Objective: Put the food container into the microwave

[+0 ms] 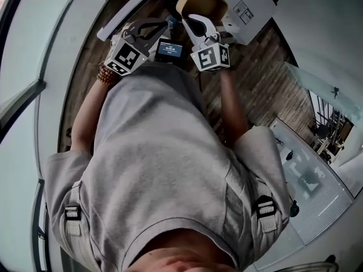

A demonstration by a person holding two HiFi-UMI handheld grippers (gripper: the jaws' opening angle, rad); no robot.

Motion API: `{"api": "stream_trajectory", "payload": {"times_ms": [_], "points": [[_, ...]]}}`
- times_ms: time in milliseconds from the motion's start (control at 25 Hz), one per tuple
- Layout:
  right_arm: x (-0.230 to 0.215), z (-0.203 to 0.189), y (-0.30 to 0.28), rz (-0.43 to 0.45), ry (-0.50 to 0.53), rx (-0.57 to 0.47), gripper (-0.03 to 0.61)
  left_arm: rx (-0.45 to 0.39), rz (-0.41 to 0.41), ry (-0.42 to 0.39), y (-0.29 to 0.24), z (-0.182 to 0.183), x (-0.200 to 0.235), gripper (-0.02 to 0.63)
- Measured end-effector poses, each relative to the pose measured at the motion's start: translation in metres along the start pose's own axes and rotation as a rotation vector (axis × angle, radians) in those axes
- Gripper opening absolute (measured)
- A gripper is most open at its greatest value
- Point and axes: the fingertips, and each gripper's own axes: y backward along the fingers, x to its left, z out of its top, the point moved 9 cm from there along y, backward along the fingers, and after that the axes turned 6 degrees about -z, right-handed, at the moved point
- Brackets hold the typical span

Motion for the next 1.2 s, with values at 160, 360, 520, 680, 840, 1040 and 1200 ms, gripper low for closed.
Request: {"api": "stream_trajectory", "payload": {"times_ms": [160,360,520,680,840,1040,1200], "points": [[0.009,-0.008,-0.018,0.134,0.079,0.004,0.027,0.006,0.004,-0.012,-0.005,0.004,0.008,0.002],[0.021,-0.022,-0.039,0.230,0.089,-0.001,0.026,0.023,-0.007,0.020,-0.012,-0.001,0.007,0.002],[0.033,-0.030,-0.048,0.275,0.105,0.005,0.025,0.044,-0.032,0.029,-0.013,-0.006,0.000,0.002],[0.045,-0.043,-0.056,0.298,0.100,0.011,0.025,0.050,-0.040,0.036,-0.015,-0.011,-0.005,0.002],[0.057,-0.055,-0.060,0.319,0.086,0.030,0.025,0.055,-0.051,0.043,-0.018,-0.018,-0.011,0.002],[0.070,-0.065,-0.063,0.365,0.106,0.050,0.025,0.066,-0.068,0.040,-0.018,-0.020,-0.018,0.002],[0.073,-0.074,-0.067,0.391,0.111,0.069,0.025,0.066,-0.067,0.041,-0.021,-0.018,-0.018,0.002]]}}
